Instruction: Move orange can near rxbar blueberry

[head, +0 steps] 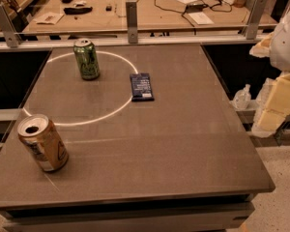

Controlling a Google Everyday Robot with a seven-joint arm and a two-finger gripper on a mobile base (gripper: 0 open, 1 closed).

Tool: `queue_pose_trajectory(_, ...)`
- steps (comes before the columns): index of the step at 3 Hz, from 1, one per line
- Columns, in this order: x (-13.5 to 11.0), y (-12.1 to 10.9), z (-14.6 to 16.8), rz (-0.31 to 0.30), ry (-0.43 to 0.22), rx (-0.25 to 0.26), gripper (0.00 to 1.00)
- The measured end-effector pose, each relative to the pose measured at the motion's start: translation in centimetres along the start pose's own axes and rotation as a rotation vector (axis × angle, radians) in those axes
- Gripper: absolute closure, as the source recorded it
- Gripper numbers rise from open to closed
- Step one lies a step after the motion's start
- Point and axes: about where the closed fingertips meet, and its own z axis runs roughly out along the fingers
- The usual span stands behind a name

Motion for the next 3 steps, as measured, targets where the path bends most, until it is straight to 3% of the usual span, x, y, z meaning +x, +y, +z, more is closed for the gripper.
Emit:
queue_pose_trajectory(1, 0.0, 0.0, 0.0, 0.0, 0.0, 0.0, 0.0)
queue_pose_trajectory(2, -0.55, 0.33, -0.12, -0.038, -0.077, -0.032, 0.0)
queue_pose_trajectory(3, -0.39, 0.61, 0.5, 0.031, -0.232, -0.088, 0.0)
